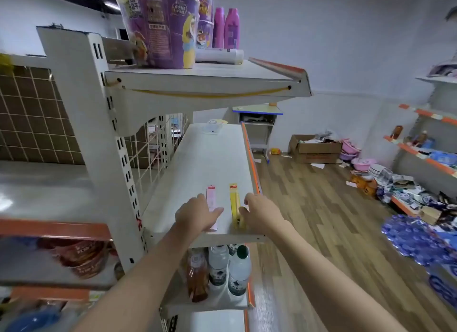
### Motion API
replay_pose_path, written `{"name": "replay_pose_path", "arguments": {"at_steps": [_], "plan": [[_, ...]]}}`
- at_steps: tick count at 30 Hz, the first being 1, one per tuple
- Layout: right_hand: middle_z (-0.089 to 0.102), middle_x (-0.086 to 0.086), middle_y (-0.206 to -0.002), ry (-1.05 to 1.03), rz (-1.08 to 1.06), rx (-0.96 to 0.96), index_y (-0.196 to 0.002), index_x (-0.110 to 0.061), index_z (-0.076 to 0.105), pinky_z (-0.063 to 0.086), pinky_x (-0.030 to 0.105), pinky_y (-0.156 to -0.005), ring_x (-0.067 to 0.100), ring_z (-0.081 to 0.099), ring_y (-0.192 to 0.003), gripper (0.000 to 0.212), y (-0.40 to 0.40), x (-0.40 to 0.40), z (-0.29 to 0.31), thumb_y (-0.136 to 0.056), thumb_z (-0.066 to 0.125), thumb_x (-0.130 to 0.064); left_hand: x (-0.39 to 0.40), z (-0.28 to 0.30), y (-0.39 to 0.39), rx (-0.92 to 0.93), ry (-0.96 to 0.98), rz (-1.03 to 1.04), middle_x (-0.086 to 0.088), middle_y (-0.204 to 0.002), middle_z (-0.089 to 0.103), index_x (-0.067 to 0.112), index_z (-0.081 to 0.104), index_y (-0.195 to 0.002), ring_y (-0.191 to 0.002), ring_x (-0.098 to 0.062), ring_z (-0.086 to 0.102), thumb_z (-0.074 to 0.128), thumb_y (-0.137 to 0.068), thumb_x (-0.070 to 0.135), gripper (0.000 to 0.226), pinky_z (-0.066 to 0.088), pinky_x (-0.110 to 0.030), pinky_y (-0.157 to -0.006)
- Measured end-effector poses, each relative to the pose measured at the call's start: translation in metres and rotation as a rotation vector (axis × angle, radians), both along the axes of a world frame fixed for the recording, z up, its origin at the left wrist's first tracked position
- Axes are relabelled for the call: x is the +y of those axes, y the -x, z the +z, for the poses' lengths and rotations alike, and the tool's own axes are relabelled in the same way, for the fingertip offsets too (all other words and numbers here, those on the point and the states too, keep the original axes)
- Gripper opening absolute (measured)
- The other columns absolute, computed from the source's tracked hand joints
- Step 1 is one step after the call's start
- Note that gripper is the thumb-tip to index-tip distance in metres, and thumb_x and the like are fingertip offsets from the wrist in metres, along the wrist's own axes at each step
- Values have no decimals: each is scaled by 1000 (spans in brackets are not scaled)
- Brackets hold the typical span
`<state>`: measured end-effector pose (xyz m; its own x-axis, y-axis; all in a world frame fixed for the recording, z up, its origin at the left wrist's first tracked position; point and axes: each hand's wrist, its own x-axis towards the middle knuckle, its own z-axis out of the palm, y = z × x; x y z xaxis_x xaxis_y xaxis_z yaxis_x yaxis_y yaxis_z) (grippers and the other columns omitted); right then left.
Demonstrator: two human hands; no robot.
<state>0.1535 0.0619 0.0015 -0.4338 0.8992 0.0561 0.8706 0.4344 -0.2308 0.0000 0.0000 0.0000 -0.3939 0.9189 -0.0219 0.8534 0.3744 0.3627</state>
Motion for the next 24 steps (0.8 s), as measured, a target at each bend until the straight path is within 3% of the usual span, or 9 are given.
{"name": "replay_pose_path", "arguments": {"at_steps": [2, 5, 8, 10, 12, 15, 19, 22, 24], "plan": [[58, 10, -109, 8, -23, -83, -112, -9, 50, 43, 33, -66, 26, 57, -91, 32, 4, 5, 1, -98, 39, -34, 5, 1, -2, 28, 86, 62, -6, -113, 60, 9, 49, -116, -105, -24, 58, 49, -84, 58, 59, 41, -28, -73], [59, 11, -109, 64, -49, -147, -109, -7, 50, 41, 33, -63, 26, 54, -83, 38, 11, 11, 3, -97, 40, -41, 11, 2, -5, 5, 146, 90, -4, -96, 62, 10, 53, -102, -97, -23, 61, 50, -85, 41, 36, 39, -24, -66], [58, 8, -114, 120, -83, -233, -117, -7, 50, 42, 31, -67, 25, 58, -98, 53, 21, 13, 5, -93, 42, -53, 15, 3, -2, -19, 168, 84, -1, -71, 59, 10, 53, -77, -76, -21, 61, 43, -90, 22, 20, 36, -21, -53], [56, 8, -122, 172, -114, -275, -124, -7, 48, 44, 32, -77, 26, 56, -110, 58, 28, 14, 5, -92, 43, -55, 18, 4, 0, -28, 168, 82, -8, -89, 65, 6, 59, -98, -86, -23, 63, 38, -94, 20, 25, 45, -25, -66], [53, 10, -127, 239, -113, -286, -128, -6, 47, 45, 36, -89, 29, 53, -115, 53, 33, 16, 2, -96, 40, -48, 17, 5, -1, -30, 168, 81, -13, -112, 63, 10, 50, -129, -104, -27, 61, 33, -98, 21, 37, 48, -31, -83], [50, 15, -129, 274, -73, -323, -127, -4, 50, 43, 35, -88, 30, 51, -117, 38, 37, 16, 2, -99, 40, -27, 16, 5, -2, -21, 174, 62, -15, -118, 59, 10, 40, -136, -109, -29, 59, 37, -96, 13, 40, 49, -33, -90], [52, 19, -125, 200, -99, -176, -121, -1, 42, 42, 36, -81, 34, 53, -115, 27, 34, 8, 5, -94, 35, -2, 9, 11, 0, -10, 27, 84, -16, -116, 59, 3, 37, -121, -105, -30, 60, 46, -90, 2, 32, 48, -33, -79], [59, 15, -100, 138, -226, 70, -123, 3, 34, 36, 32, -70, 33, 57, -97, 31, 26, -1, 8, -92, 35, 3, -1, 14, 2, 7, -109, 79, -15, -103, 62, 3, 37, -115, -89, -31, 62, 43, -91, 5, 25, 44, -33, -66], [60, 17, -101, 94, -291, 202, -120, -1, 34, 37, 33, -66, 34, 56, -85, 28, 19, -9, 10, -92, 34, 1, -9, 14, 2, -24, -234, 75, -15, -96, 63, 4, 41, -111, -74, -29, 55, 39, -94, 10, 18, 39, -31, -60]]}}
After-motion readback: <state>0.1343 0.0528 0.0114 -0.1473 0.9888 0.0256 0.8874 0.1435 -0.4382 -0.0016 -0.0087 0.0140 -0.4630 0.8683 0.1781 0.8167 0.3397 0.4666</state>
